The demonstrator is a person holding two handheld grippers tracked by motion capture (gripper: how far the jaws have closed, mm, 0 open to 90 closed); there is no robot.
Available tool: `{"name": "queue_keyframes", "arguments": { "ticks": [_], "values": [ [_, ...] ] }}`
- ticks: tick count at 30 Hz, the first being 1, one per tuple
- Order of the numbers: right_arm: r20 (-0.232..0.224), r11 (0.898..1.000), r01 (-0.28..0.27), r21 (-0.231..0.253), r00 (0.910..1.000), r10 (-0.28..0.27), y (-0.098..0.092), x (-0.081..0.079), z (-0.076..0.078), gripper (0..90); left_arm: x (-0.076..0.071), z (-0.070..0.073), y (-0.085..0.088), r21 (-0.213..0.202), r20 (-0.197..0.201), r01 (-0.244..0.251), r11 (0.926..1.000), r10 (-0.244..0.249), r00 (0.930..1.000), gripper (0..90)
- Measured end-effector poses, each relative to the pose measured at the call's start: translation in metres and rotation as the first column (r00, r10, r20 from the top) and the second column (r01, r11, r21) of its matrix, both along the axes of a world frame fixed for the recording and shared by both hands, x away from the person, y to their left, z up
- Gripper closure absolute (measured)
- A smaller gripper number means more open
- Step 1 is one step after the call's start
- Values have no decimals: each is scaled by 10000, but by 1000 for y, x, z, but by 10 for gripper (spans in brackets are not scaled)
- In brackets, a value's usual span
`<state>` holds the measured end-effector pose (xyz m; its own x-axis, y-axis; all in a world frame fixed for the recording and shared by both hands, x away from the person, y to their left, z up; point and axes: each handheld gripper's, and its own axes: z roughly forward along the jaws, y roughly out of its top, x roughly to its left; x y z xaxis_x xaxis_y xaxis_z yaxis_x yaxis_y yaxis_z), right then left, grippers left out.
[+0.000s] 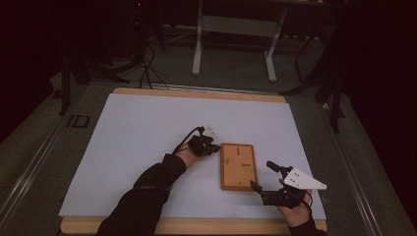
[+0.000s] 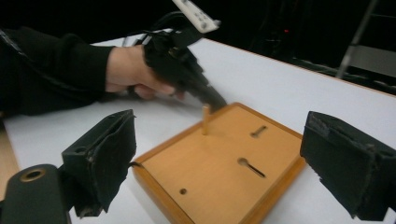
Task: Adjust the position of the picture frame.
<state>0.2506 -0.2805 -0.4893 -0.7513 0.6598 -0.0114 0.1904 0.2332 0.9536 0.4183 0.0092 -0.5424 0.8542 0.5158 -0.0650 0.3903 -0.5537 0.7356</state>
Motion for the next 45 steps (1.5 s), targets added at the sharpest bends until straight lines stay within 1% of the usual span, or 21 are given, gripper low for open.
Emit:
{"name": "queue_keyframes", "arguments": {
  "ticks": [2, 10, 14, 19, 22, 23, 24, 25, 26, 27, 28, 29, 30, 32, 33, 34, 38, 39, 41, 43, 45],
  "values": [
    [135, 9998, 84, -198, 9999, -81, 2, -1, 0, 102, 1, 0, -3, -13, 30, 43, 10000, -43, 10000, 900],
    [-5, 9997, -151, -170, 9999, 151, 3, -1, -1, 102, 1, -1, -12, 9, 151, 228, 9997, -228, 9996, 900],
    [-37, 9997, -185, -144, 9998, 185, 3, -1, -1, 103, -2, 0, -9, -4, 211, 322, 9995, -322, 9993, 900],
    [-269, 9979, -164, -633, 9995, 148, 2, 4, -3, 146, -9, 8, 8, -872, 269, 371, 9955, -349, 9990, 898],
    [-519, 9981, -167, -597, 9986, 136, -5, 9, -3, 291, -15, 13, 18, -1222, 251, 470, 9914, -442, 9987, 869],
    [-519, 9981, -167, -597, 9986, 136, -5, 9, -3, 291, -17, 14, 21, -1286, 221, 467, 9906, -442, 9988, 869],
    [-504, 9965, -265, -789, 9985, 226, -9, 10, -2, 394, -20, 15, 23, -1312, 194, 524, 9900, -503, 9985, 844],
    [-504, 9965, -265, -789, 9985, 226, -9, 10, -2, 394, -23, 16, 25, -1360, 197, 650, 9886, -629, 9978, 844],
    [-757, 9946, -419, -947, 9965, 347, -14, 12, -5, 459, -26, 18, 27, -1393, 234, 733, 9875, -707, 9972, 798],
    [-757, 9946, -419, -947, 9965, 347, -14, 12, -5, 459, -29, 19, 28, -1478, 222, 745, 9862, -720, 9972, 798],
    [-733, 9936, -420, -1045, 9967, 344, -16, 13, -7, 504, -31, 21, 30, -1600, 204, 791, 9839, -768, 9968, 797],
    [-992, 9917, -647, -1109, 9936, 537, -20, 14, -11, 552, -34, 23, 31, -1692, 239, 865, 9818, -837, 9962, 742],
    [-1045, 9911, -660, -1159, 9931, 539, -21, 15, -12, 592, -36, 25, 33, -1746, 250, 857, 9809, -826, 9963, 731],
    [-1176, 9894, -823, -1193, 9907, 682, -22, 15, -13, 620, -41, 28, 34, -1915, 331, 876, 9776, -828, 9960, 727],
    [-1241, 9876, -901, -1287, 9895, 741, -23, 15, -14, 622, -44, 30, 35, -1896, 445, 828, 9784, -757, 9961, 679],
    [-1431, 9849, -1027, -1393, 9863, 826, -25, 16, -16, 679, -48, 32, 36, -1944, 515, 800, 9776, -713, 9961, 631],
    [-1552, 9824, -1028, -1558, 9848, 784, -27, 17, -19, 713, -51, 34, 37, -2007, 547, 788, 9765, -691, 9961, 569],
    [-1719, 9811, -1163, -1546, 9811, 892, -28, 18, -21, 778, -53, 35, 38, -2050, 559, 778, 9757, -677, 9961, 569],
    [-2047, 9777, -1364, -1599, 9735, 1023, -31, 20, -24, 880, -56, 36, 40, -2131, 519, 822, 9736, -728, 9960, 494],
    [-2282, 9757, -1468, -1628, 9676, 1075, -32, 22, -26, 895, -59, 36, 41, -2241, 379, 848, 9709, -782, 9962, 411],
    [-2548, 9758, -1632, -1456, 9592, 1224, -34, 24, -29, 896, -62, 36, 42, -2250, 404, 963, 9696, -894, 9952, 376]
  ]
}}
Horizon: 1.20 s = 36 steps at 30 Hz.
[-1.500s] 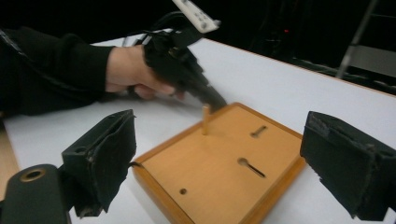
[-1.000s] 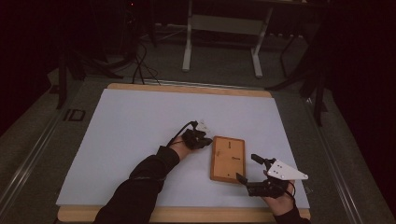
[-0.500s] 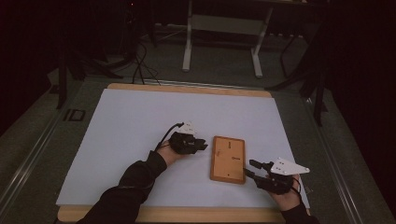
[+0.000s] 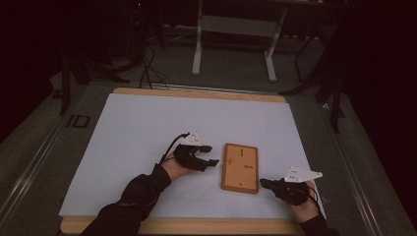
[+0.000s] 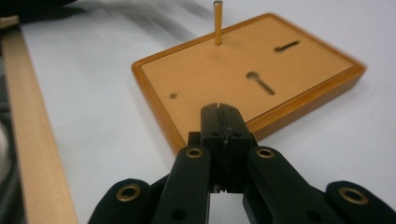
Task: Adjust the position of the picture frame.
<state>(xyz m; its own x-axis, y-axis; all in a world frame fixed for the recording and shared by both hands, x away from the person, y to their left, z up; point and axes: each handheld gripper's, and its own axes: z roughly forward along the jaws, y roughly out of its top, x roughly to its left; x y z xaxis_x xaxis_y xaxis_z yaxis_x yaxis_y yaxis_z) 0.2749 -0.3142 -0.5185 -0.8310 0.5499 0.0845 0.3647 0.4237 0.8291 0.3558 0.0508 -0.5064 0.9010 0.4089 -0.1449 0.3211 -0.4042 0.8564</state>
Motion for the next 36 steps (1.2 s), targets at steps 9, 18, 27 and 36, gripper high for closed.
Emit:
{"name": "queue_keyframes", "arguments": {
  "ticks": [9, 18, 27, 36],
  "values": [
    [-489, 9995, -68, -293, 9988, 54, 3, 4, -9, 899, -13, -2, 3, -18, 18, -49, 10000, 49, 10000, 131],
    [-643, 9987, -19, -509, 9979, -14, 3, 6, -15, 899, -19, -5, 10, -167, 13, -190, 9997, 190, 9998, 105],
    [-651, 9982, -280, -539, 9976, 245, 11, 7, -16, 900, -23, -9, 16, -207, 479, -364, 9991, 374, 9982, 93],
    [-631, 9930, -842, -832, 9949, 791, 31, 13, -15, 900, -22, -13, 23, -349, 597, -571, 9978, 591, 9965, 93]
  ]
}}
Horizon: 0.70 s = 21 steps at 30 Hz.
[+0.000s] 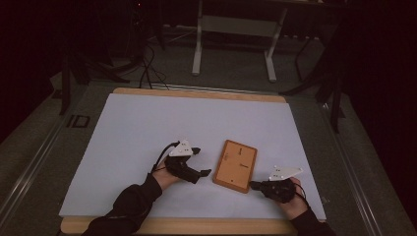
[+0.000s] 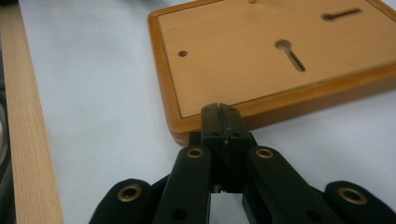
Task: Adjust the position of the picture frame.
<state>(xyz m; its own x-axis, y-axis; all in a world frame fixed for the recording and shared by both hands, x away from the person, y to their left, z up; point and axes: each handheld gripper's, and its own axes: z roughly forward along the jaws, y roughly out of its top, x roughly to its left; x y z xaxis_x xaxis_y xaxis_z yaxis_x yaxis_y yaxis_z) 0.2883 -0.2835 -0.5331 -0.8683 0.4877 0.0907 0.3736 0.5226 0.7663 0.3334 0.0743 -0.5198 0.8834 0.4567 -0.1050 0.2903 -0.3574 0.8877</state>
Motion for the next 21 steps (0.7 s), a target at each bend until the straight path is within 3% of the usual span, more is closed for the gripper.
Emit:
{"name": "queue_keyframes", "arguments": {
  "ticks": [9, 21],
  "values": [
    [98, 9973, -673, -278, 9977, 676, 28, 10, 5, 900, 0, 1, 8, -53, 32, -193, 9998, 193, 9998, 93],
    [77, 9943, -932, -516, 9956, 937, 51, 19, 7, 900, -1, -1, 12, -160, 141, -298, 9994, 300, 9995, 93]
  ]
}}
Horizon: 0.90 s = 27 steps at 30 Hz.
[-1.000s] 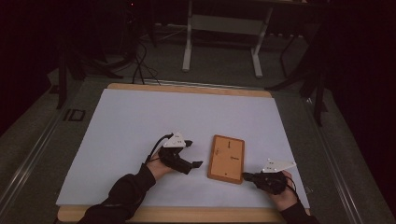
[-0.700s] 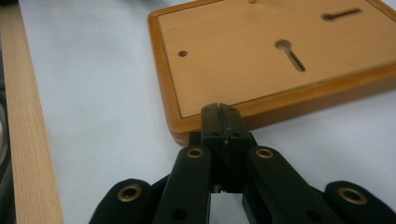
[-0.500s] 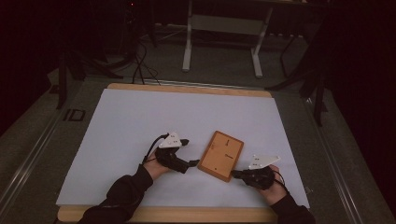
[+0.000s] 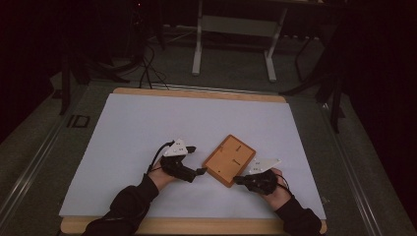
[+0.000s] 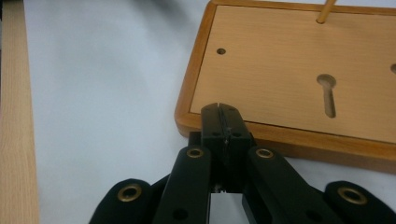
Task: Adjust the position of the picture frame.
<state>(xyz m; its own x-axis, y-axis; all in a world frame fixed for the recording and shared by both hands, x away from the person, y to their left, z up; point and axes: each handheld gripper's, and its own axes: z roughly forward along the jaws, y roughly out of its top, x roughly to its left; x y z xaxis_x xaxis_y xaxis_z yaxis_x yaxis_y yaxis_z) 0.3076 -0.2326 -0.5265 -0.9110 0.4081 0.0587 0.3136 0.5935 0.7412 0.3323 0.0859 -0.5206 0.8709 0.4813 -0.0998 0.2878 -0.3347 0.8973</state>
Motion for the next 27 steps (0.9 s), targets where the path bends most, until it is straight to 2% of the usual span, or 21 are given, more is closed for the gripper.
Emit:
{"name": "queue_keyframes", "arguments": {
  "ticks": [8, 10, 14, 22, 24, 25, 27],
  "values": [
    [-72, 9998, -210, -65, 9998, 210, 14, 6, 1, 900, 1, -3, -1, 108, 25, -31, 9999, 30, 10000, 93],
    [26, 9997, -232, -109, 9997, 232, 19, 7, 1, 900, 0, -3, -2, 159, 80, -21, 9999, 20, 10000, 93],
    [-33, 9994, -326, -108, 9995, 326, 26, 11, 0, 900, 0, 0, -1, 20, 148, -70, 10000, 70, 9999, 93],
    [-112, 9992, -389, -86, 9992, 388, 37, 21, -2, 900, 0, -1, 1, 6, 137, -159, 9999, 159, 9998, 93],
    [-255, 9993, -373, 90, 9990, 376, 37, 22, -1, 900, 0, -2, 1, -34, 98, -156, 9999, 156, 9998, 93],
    [-246, 9991, -391, 132, 9989, 394, 36, 22, 0, 900, -1, -2, 1, -35, 121, -158, 9999, 159, 9998, 93],
    [121, 9994, -349, -35, 9993, 350, 35, 23, 6, 899, -1, -2, 1, -15, 127, -160, 9999, 160, 9998, 93]
  ]
}}
